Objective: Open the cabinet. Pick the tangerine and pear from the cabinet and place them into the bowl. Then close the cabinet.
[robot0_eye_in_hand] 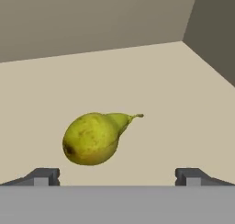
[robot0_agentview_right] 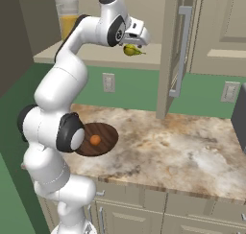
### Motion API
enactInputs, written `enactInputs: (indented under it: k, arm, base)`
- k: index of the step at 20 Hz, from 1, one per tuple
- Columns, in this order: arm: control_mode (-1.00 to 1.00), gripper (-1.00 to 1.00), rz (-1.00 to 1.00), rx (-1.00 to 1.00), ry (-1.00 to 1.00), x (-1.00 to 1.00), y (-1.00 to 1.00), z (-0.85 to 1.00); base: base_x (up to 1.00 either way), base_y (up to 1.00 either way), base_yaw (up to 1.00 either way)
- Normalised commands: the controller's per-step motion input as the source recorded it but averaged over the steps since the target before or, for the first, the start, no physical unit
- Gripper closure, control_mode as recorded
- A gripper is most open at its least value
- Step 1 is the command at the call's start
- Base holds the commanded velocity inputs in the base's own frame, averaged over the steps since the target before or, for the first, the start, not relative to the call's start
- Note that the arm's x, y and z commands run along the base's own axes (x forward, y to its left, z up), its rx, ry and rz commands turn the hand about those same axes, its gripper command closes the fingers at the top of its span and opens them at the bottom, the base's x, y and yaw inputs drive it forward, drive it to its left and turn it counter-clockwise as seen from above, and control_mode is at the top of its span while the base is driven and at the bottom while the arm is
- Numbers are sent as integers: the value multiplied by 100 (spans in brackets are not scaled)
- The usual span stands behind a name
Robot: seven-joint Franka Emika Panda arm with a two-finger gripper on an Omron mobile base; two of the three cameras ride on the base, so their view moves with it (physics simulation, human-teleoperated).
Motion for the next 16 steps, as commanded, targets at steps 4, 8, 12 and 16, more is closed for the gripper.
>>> enactInputs:
  k: [4, 8, 12, 16]
  arm:
    - [-100, -100, 2, 0, 0, 41, 4, -32]
    - [-100, -100, 3, 0, 0, 46, 1, -36]
    - [-100, -100, 1, 0, -1, 44, 0, -2]
    - [-100, -100, 1, 0, 0, 38, 0, -4]
  base:
    - [0, 0, 0]
    - [0, 0, 0]
    - [0, 0, 0]
    - [0, 0, 0]
